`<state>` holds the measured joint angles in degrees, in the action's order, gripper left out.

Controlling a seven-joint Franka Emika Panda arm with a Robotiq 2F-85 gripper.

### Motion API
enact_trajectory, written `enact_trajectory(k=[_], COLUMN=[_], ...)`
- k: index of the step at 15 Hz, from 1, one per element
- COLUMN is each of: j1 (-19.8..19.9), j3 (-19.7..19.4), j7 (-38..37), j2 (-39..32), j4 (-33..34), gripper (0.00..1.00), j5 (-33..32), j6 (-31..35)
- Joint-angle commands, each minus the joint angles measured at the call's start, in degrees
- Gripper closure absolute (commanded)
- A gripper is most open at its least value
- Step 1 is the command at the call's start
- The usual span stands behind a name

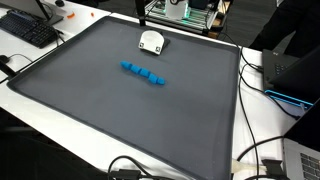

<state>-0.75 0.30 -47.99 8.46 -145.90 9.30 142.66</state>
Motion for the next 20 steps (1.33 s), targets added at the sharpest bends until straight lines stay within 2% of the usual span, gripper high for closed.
enact_trajectory(k=[1,7,13,20], j1=[0.89,0.13,-1.13,-3.19], j3=[1.53,3.16,4.32,5.23], j7=[4.43,13.94,27.39,36.02], j2=[0.66,-0.45,-1.05,-3.79], j4=[3.31,8.31,10.21,12.49], gripper=[0.0,0.0,0.0,0.0], j5=[-6.7,-13.53,-12.63,-11.32], j6=[-6.26,-9.67,-7.53,-6.41])
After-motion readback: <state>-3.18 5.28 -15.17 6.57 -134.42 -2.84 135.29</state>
